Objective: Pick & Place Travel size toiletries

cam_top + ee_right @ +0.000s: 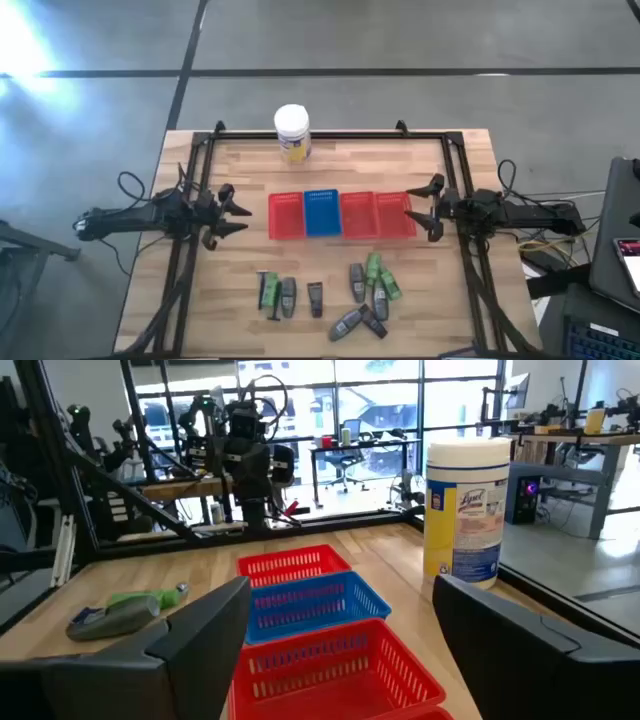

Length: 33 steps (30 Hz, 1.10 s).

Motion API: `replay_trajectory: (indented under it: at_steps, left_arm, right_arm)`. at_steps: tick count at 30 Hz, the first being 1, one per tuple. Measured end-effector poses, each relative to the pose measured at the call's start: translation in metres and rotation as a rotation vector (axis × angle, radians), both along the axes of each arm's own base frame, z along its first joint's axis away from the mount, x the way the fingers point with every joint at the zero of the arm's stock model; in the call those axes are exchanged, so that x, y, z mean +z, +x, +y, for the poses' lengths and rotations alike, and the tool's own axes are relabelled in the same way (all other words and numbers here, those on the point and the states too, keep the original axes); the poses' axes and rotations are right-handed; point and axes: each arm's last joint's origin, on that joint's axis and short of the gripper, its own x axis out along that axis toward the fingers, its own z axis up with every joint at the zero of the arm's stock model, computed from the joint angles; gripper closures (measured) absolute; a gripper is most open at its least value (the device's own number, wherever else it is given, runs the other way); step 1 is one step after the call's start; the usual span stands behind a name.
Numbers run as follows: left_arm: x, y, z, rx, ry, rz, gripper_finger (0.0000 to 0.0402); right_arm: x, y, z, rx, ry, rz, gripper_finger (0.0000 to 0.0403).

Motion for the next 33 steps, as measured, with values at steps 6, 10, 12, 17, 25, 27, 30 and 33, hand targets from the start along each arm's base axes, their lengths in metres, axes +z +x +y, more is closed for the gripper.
replay_trajectory:
  at_steps: [6, 10, 12, 17, 25, 27, 30, 33]
  left_arm:
    - [0.0000, 0.0000, 0.0000, 0.000, 0.000, 0.000, 0.0220]
    - [0.0000, 0.0000, 0.0000, 0.000, 0.000, 0.000, 0.0220]
    - [0.0000, 0.0000, 0.0000, 0.001, 0.000, 0.000, 0.0220]
    - [0.0000, 0.0000, 0.0000, 0.000, 0.000, 0.000, 0.0220]
    - [0.0000, 0.0000, 0.0000, 0.000, 0.000, 0.000, 0.0220]
    - [0.0000, 0.0000, 0.0000, 0.001, 0.000, 0.000, 0.0220]
    - [0.0000, 0.0000, 0.0000, 0.000, 0.000, 0.000, 0.0220]
    - [0.0000, 0.0000, 0.0000, 0.000, 0.000, 0.000, 0.0220]
  right_arm:
    - [0.0000, 0.0000, 0.0000, 0.000, 0.000, 0.000, 0.0116]
    - [0.0000, 0.0000, 0.0000, 0.000, 0.000, 0.000, 0.0126]
    - [0.0000, 0.0000, 0.0000, 0.000, 0.000, 0.000, 0.0130]
    - [0.0000, 0.0000, 0.0000, 0.000, 0.000, 0.000, 0.0142]
    - [0.0000, 0.0000, 0.0000, 0.000, 0.000, 0.000, 0.0161]
    - [0.0000, 0.0000, 0.0000, 0.000, 0.000, 0.000, 0.0165]
    - [0.0000, 0.0000, 0.0000, 0.000, 0.000, 0.000, 0.0171]
    - [0.0000, 0.0000, 0.0000, 0.000, 0.000, 0.000, 0.0176]
